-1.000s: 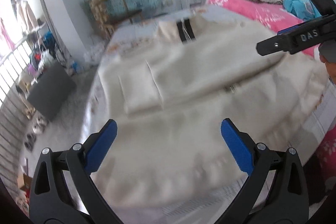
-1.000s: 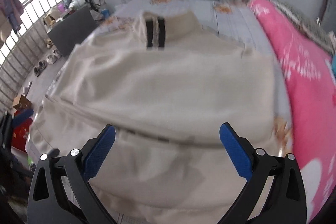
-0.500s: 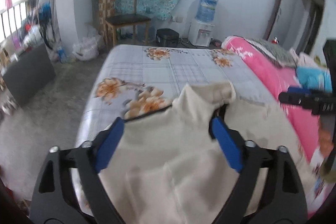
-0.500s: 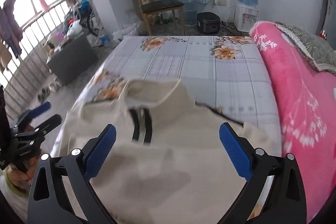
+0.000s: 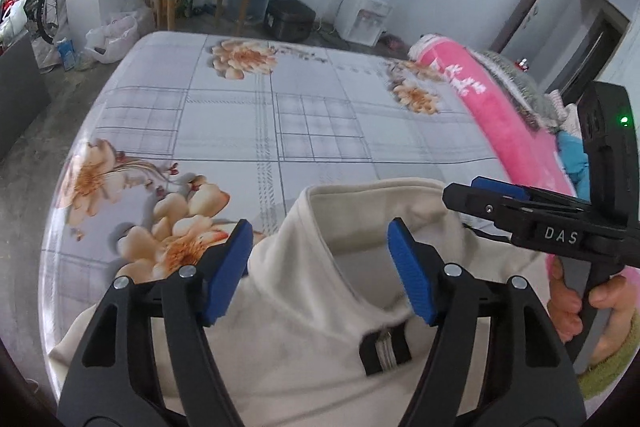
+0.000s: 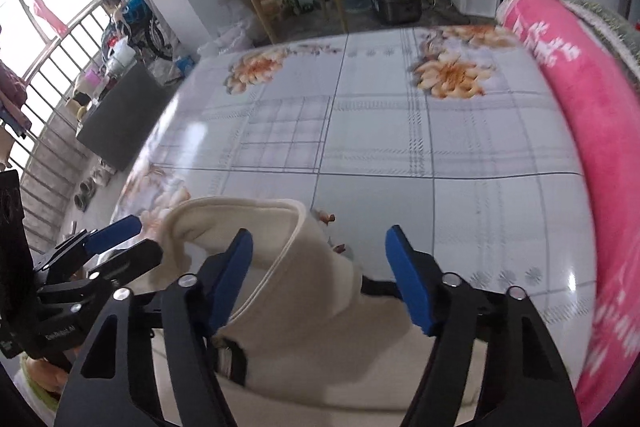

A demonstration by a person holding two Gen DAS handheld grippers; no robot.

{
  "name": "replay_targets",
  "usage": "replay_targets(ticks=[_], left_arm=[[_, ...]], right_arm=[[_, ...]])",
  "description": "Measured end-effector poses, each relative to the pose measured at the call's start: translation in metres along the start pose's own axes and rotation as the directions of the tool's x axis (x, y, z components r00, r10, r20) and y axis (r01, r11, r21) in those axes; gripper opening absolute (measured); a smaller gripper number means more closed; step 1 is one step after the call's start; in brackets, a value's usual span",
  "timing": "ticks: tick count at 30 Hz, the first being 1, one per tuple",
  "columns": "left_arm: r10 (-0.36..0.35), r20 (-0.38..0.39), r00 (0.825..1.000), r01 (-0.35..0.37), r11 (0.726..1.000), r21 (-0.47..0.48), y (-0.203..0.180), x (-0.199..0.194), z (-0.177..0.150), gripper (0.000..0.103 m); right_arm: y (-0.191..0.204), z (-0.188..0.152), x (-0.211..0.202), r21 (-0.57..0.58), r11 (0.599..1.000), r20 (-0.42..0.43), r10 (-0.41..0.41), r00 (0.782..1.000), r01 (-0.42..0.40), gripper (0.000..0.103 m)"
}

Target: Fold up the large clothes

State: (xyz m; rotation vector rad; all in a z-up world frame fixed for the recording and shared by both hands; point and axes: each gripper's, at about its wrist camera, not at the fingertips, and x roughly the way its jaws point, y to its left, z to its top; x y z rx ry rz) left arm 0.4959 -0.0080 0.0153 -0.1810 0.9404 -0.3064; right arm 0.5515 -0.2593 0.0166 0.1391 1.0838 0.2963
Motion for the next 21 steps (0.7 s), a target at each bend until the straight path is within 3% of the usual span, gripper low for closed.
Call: replay_targets(ticks=[3, 4, 7, 8, 14, 21], left_arm=[[0.017, -0.027, 1.0, -0.017, 1.0, 0.001, -0.002, 0.015, 0.0, 0.04], [0.024, -0.028, 0.999, -0.024, 1.0, 0.003, -0.002, 0.016, 0.0, 0.033], [0.039, -0.014, 0.999, -0.038, 0.999, 0.022, -0.005, 0.013, -0.001, 0.017], [0.036, -0.009, 0.999, -0.036, 0.999, 0.022, -0.005, 0.01, -0.001, 0.015], [-0.011, 0.037, 0.999, 0.008, 0.998, 0.063, -0.011, -0.038, -0.013, 0.01], [-0.049, 0.02, 0.999, 0.045, 0.985, 0.167, -0.026, -0.083, -0.051, 0.009]], right_arm=[[-0.002, 0.0, 0.012, -0.003, 1.0, -0.033, 0.025, 0.999, -0.025, 0.044], [-0.001, -0.001, 0.014, -0.007, 0.999, -0.04, 0.038, 0.998, -0.038, 0.034], [0.004, -0.007, 0.008, -0.036, 0.998, -0.04, 0.054, 0.998, -0.055, 0.02], [0.007, -0.009, 0.003, -0.055, 0.997, -0.031, 0.051, 0.998, -0.052, 0.016], [0.018, -0.025, -0.033, -0.142, 0.989, 0.003, 0.028, 1.0, -0.027, 0.013], [0.035, -0.074, -0.078, -0.265, 0.964, 0.016, -0.014, 1.0, 0.017, 0.013]])
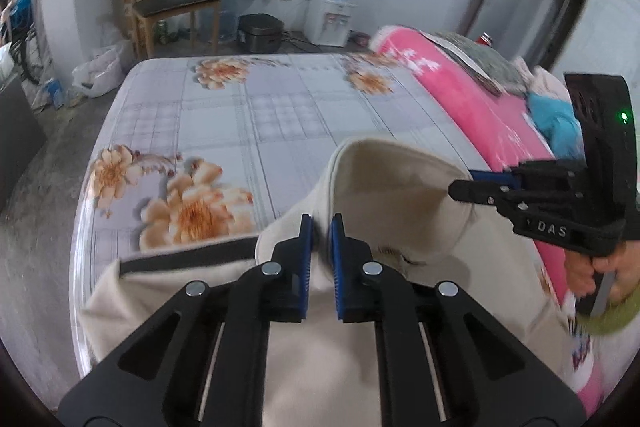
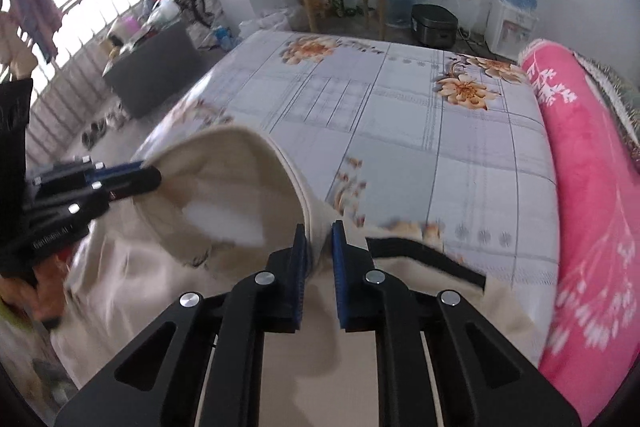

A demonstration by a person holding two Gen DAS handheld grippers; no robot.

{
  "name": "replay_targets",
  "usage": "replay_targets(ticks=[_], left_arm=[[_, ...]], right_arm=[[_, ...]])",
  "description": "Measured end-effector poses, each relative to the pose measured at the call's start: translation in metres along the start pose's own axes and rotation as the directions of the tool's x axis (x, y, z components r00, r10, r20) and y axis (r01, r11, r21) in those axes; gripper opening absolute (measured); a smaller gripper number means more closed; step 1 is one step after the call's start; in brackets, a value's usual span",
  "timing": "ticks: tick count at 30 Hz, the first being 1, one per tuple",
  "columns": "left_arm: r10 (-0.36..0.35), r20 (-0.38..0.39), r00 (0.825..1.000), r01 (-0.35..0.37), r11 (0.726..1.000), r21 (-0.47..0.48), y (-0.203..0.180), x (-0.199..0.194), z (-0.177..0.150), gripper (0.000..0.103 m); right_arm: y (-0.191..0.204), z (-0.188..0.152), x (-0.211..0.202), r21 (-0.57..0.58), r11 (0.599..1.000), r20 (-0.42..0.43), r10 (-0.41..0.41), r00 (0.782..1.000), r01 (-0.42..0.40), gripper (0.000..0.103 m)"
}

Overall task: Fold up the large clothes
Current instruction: 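Lift the collar with both tools and fold it toward the hem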

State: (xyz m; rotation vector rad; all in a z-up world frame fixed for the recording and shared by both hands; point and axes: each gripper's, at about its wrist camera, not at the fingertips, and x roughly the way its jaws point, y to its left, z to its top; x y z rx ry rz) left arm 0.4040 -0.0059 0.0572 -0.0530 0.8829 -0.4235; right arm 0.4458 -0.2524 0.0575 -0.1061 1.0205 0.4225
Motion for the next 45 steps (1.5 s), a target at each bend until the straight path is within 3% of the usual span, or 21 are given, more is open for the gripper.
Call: replay_targets(ticks=[4, 8, 10, 12, 16, 20, 22, 26, 30, 34, 37, 39, 45], left_arm=[[-0.014, -0.036, 0.999, 0.017, 0.998, 0.068, -0.014, -0.011, -0.035, 0.009], [0.023, -0.136, 0.99, -0.006, 0.992, 0.126, -0.02, 0.006, -0.074, 0.01], [0.038, -0.16, 0.986, -0.017, 0.991, 0.134, -0.018, 0.012, -0.085, 0.011], [0.042, -0.162, 0.986, -0.02, 0.991, 0.134, -0.015, 0.013, -0.091, 0.011], [0.014, -0.174, 0.985, 0.002, 0.995, 0.096, -0.005, 0.013, -0.092, 0.015], [0.0, -0.187, 0.982, 0.009, 0.999, 0.049, 0.001, 0.013, -0.093, 0.018], [-0.006, -0.194, 0.981, 0.012, 1.0, 0.029, 0.003, 0.009, -0.096, 0.023], [-0.047, -0.191, 0.981, 0.049, 0.999, 0.009, 0.007, -0.009, -0.101, 0.024], [-0.129, -0.094, 0.987, 0.129, 0.992, -0.011, 0.009, -0.03, -0.089, 0.025], [-0.146, -0.037, 0.989, 0.143, 0.988, -0.058, 0.002, -0.017, -0.069, 0.03], [-0.06, -0.114, 0.992, 0.053, 0.997, -0.058, -0.002, 0.016, -0.069, 0.03], [-0.03, -0.18, 0.983, 0.021, 0.998, -0.056, -0.001, 0.035, -0.078, 0.028], [-0.012, -0.156, 0.988, 0.01, 1.0, -0.015, -0.003, 0.028, -0.088, 0.029]], right_arm=[[0.015, -0.035, -0.005, -0.064, 0.998, -0.038, -0.027, 0.999, 0.025, 0.013], [0.025, -0.07, 0.008, -0.128, 0.99, -0.123, -0.076, 0.99, 0.06, 0.021], [0.026, -0.076, 0.007, -0.139, 0.989, -0.152, -0.076, 0.986, 0.054, 0.024], [0.03, -0.072, -0.012, -0.136, 0.99, -0.123, -0.044, 0.991, 0.027, 0.025], [0.037, -0.044, -0.055, -0.105, 0.991, 0.036, 0.086, 0.996, -0.082, 0.032], [0.042, -0.017, -0.028, -0.008, 0.986, 0.035, 0.164, 0.986, -0.164, 0.032], [0.044, -0.018, -0.002, 0.014, 0.988, -0.007, 0.157, 0.988, -0.157, 0.032], [0.053, -0.046, 0.049, 0.024, 0.993, -0.136, 0.12, 0.983, -0.118, 0.032], [0.06, -0.06, 0.043, -0.032, 0.995, -0.109, 0.092, 0.99, -0.096, 0.033], [0.065, -0.068, 0.041, -0.066, 0.995, -0.122, 0.067, 0.99, -0.075, 0.037], [0.059, -0.078, 0.035, -0.078, 0.995, -0.118, 0.047, 0.992, -0.056, 0.038], [0.048, -0.086, 0.027, -0.075, 0.997, -0.116, 0.023, 0.993, -0.032, 0.038], [0.023, -0.089, -0.01, -0.019, 1.0, -0.061, 0.009, 0.998, -0.01, 0.038]])
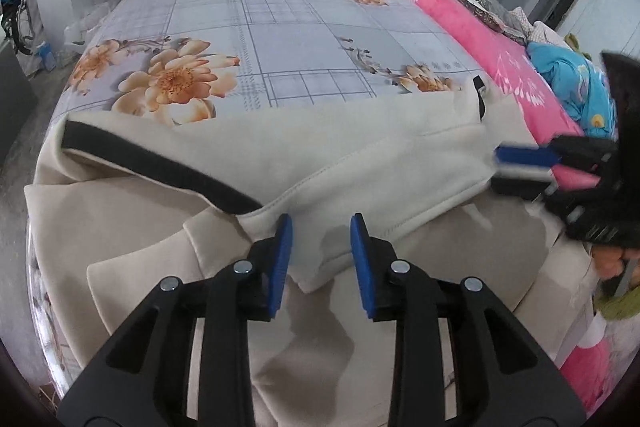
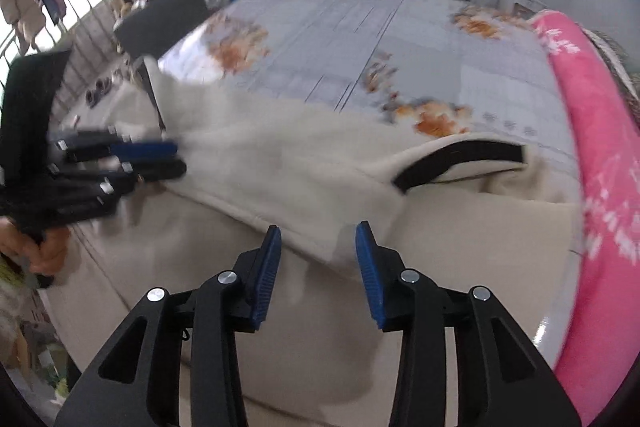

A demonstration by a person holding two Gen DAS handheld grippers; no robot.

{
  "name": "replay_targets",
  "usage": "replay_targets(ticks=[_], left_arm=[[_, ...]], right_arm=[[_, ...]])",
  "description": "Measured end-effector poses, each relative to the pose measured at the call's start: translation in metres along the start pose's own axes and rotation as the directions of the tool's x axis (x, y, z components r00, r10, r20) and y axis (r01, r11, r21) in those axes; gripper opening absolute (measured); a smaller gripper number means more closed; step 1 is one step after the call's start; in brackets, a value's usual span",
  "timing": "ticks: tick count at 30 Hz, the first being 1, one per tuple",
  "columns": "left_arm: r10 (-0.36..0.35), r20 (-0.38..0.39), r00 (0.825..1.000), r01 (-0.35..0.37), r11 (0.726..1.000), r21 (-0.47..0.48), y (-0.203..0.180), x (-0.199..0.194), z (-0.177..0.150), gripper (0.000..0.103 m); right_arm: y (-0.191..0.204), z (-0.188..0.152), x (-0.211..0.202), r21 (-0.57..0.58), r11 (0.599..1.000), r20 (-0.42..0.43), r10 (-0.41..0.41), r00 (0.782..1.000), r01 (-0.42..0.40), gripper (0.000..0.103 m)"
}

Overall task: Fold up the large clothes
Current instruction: 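Lift the collar with both tools and fold it toward the hem, then release the collar and open both tools above the folded jacket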

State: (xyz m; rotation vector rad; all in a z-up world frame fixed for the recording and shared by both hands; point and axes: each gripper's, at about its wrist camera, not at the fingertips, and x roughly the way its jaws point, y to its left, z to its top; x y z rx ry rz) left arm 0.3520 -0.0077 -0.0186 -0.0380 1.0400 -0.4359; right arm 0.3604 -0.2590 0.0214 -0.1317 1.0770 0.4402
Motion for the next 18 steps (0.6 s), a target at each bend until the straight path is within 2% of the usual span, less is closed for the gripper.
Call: replay_targets(ticks=[2, 4, 6, 8, 9, 12, 16, 18], left_arm=[[-0.002, 0.002, 1.0, 0.002, 1.0, -0.008, 0.001, 0.0, -0.001, 0.029], [0.0, 0.005, 1.0, 0.0, 1.0, -0.026, 0.002, 0.0, -0.001, 0.029], [0.008, 0.01, 1.0, -0.007, 0.999, -0.042, 0.002, -0.002, -0.003, 0.029], [0.015, 0.012, 1.0, -0.014, 0.998, -0.055, 0.001, -0.005, -0.005, 0.029], [0.017, 0.009, 1.0, -0.016, 0.997, -0.07, 0.002, -0.008, -0.006, 0.029], [0.017, 0.022, 1.0, -0.014, 0.992, -0.125, 0.011, -0.032, -0.012, 0.029], [-0.01, 0.098, 0.995, 0.025, 0.989, -0.145, 0.021, -0.089, -0.033, 0.033], [-0.006, 0.155, 0.988, 0.029, 0.988, -0.151, 0.027, -0.126, -0.059, 0.038]], right_arm=[[-0.005, 0.005, -0.013, 0.028, 0.999, 0.052, 0.024, 0.998, -0.025, 0.038], [-0.006, 0.009, -0.01, 0.041, 0.999, 0.063, 0.02, 0.998, -0.022, 0.037], [-0.006, 0.009, 0.007, 0.05, 0.999, 0.033, 0.0, 0.999, -0.002, 0.034], [-0.006, 0.003, 0.031, 0.046, 0.997, -0.034, -0.063, 0.997, 0.065, 0.03], [-0.006, -0.001, 0.033, 0.054, 0.996, -0.029, -0.067, 0.997, 0.069, 0.03], [-0.001, -0.006, 0.011, 0.083, 0.988, -0.014, -0.129, 0.992, 0.13, 0.029], [0.013, -0.025, -0.038, 0.116, 0.988, 0.049, -0.105, 0.993, 0.098, 0.031], [0.026, -0.045, -0.06, 0.116, 0.991, 0.072, -0.073, 0.995, 0.064, 0.038]])
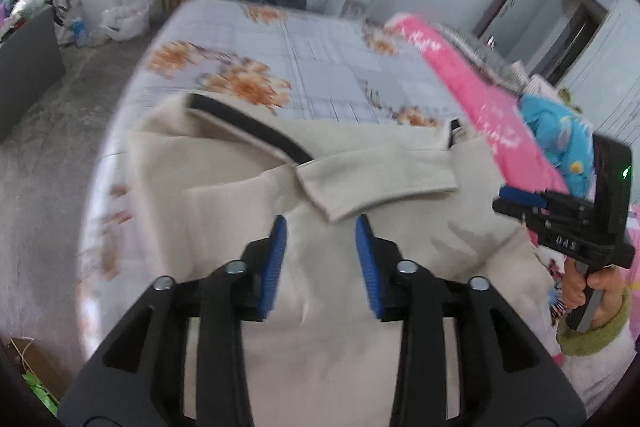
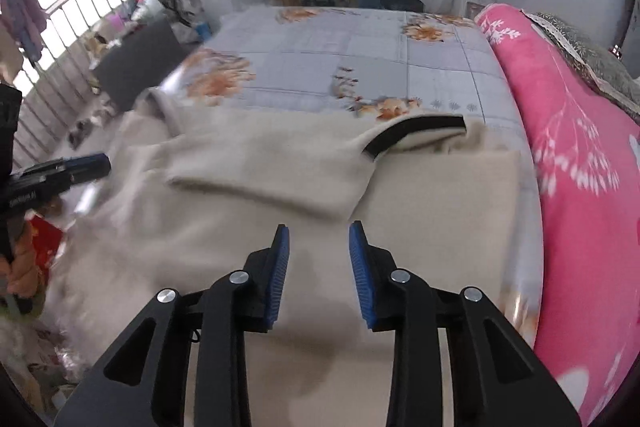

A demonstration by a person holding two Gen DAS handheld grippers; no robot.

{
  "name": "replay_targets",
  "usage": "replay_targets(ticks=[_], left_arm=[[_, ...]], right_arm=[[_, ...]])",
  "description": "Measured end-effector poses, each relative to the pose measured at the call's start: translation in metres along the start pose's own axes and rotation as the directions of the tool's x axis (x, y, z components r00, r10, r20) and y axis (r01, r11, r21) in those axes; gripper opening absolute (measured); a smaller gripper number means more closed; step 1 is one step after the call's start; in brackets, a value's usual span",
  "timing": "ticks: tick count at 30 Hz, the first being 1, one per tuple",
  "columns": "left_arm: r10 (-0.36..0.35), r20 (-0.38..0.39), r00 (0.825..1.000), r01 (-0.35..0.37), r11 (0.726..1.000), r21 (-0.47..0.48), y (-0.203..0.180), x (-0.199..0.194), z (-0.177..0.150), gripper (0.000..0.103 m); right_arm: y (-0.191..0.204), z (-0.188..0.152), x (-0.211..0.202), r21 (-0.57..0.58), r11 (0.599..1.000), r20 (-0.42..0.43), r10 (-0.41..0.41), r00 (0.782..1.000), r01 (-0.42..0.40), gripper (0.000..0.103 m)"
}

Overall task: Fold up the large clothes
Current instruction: 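Release the collar and open both tools above the folded jacket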

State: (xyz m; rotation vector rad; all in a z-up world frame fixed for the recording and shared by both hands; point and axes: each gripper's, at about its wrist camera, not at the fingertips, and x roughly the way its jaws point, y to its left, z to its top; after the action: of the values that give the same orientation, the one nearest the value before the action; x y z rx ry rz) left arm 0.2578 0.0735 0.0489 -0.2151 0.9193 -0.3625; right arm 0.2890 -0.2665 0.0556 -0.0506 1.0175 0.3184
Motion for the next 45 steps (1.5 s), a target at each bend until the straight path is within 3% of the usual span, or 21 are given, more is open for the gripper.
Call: replay_targets(ticks=[2, 4, 9, 13, 18, 24, 31, 33, 36, 37, 45], left_arm=[[-0.004, 0.034, 0.999, 0.004, 1.0, -0.01, 0.007, -0.025, -0.018, 0.04], [0.003, 0.066, 0.998, -0.001, 1.0, -0.03, 0.019, -0.05, -0.047, 0.043], [0.07, 0.095, 0.993, -0.063, 0.995, -0.077, 0.036, -0.071, -0.113, 0.043], [0.125, 0.121, 0.985, -0.117, 0.99, -0.078, 0.042, -0.07, -0.137, 0.043], [0.171, 0.074, 0.982, -0.163, 0.981, -0.102, 0.059, -0.048, -0.138, 0.041], [0.107, 0.048, 0.993, -0.099, 0.984, -0.147, 0.077, -0.029, -0.131, 0.034], [0.066, 0.089, 0.994, -0.049, 0.984, -0.173, 0.087, -0.017, -0.12, 0.032], [0.038, 0.102, 0.994, -0.02, 0.984, -0.178, 0.086, -0.018, -0.119, 0.031], [-0.088, 0.149, 0.985, 0.108, 0.985, -0.135, 0.078, -0.027, -0.122, 0.031], [-0.095, 0.153, 0.984, 0.115, 0.986, -0.121, 0.075, -0.029, -0.123, 0.031], [0.06, 0.076, 0.995, -0.052, 0.993, -0.103, 0.072, -0.008, -0.116, 0.031]], right_arm=[[0.01, -0.025, -0.016, 0.007, 0.999, 0.009, 0.051, 0.999, -0.051, 0.056], [0.022, -0.052, -0.023, 0.003, 0.995, 0.014, 0.098, 0.995, -0.098, 0.06], [0.048, -0.108, -0.019, 0.008, 0.991, 0.009, 0.133, 0.991, -0.133, 0.063], [0.055, -0.128, 0.004, 0.04, 0.992, -0.023, 0.117, 0.993, -0.116, 0.064], [0.058, -0.128, 0.007, 0.051, 0.994, 0.002, 0.1, 0.995, -0.1, 0.065], [0.06, -0.127, 0.01, 0.048, 0.995, 0.008, 0.09, 0.996, -0.091, 0.065], [0.059, -0.13, 0.008, 0.052, 0.995, 0.011, 0.087, 0.996, -0.087, 0.065], [0.059, -0.131, 0.008, 0.052, 0.995, 0.012, 0.085, 0.996, -0.086, 0.065], [0.059, -0.132, 0.008, 0.05, 0.995, 0.013, 0.082, 0.997, -0.083, 0.065], [0.059, -0.132, 0.008, 0.048, 0.996, 0.013, 0.081, 0.997, -0.082, 0.065], [0.061, -0.131, 0.009, 0.043, 0.996, 0.018, 0.076, 0.997, -0.077, 0.065]])
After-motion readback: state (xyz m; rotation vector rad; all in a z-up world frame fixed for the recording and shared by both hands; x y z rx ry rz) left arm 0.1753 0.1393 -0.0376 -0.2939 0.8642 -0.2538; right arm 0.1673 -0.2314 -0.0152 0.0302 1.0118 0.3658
